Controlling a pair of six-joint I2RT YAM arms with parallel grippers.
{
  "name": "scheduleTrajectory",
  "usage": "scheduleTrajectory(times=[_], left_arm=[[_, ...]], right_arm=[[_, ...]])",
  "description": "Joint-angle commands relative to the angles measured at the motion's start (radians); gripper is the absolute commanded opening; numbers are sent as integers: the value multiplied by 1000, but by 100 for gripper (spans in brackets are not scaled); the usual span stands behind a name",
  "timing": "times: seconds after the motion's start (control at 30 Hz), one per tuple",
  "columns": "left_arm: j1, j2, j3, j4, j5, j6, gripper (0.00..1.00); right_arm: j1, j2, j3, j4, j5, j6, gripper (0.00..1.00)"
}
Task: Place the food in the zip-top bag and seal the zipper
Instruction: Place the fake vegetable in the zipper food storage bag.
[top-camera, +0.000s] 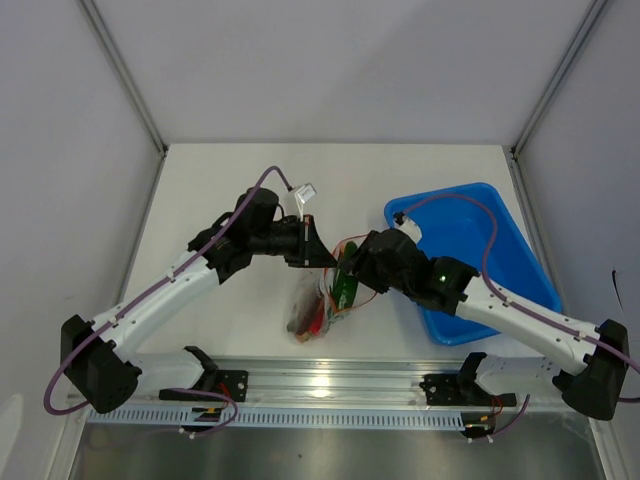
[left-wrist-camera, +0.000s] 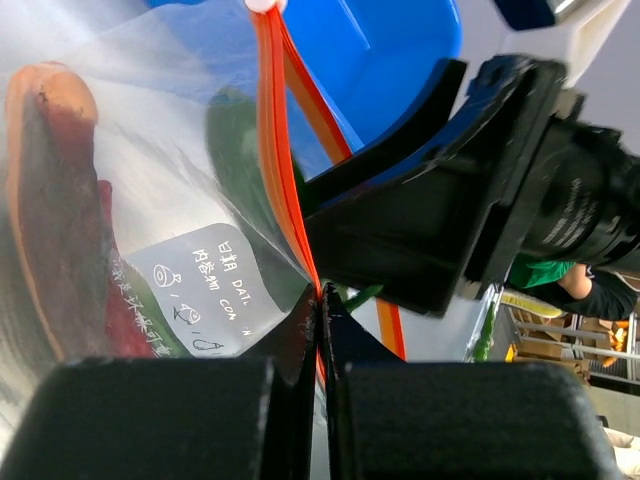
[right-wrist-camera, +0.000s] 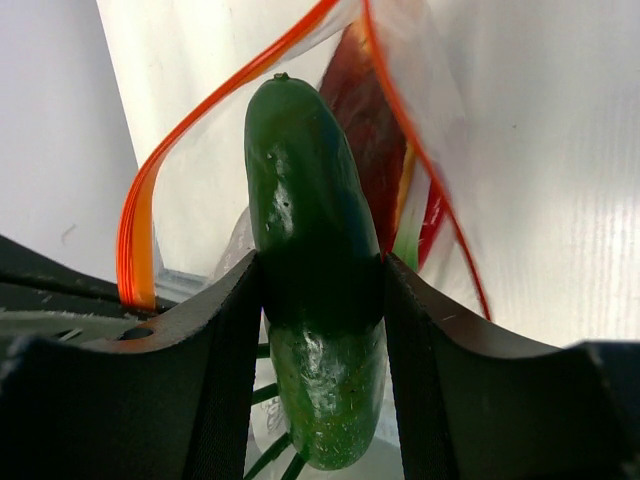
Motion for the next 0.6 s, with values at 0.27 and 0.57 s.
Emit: scheduleTrajectory(times=[0.27,0.57], left_arm=[[9,-35,11,68,30,-27,1],[9,-61,14,71,29,-44,0]], right_arm=[[79,70,15,46,27,83,0],[100,164,1,100,-36,87,0]])
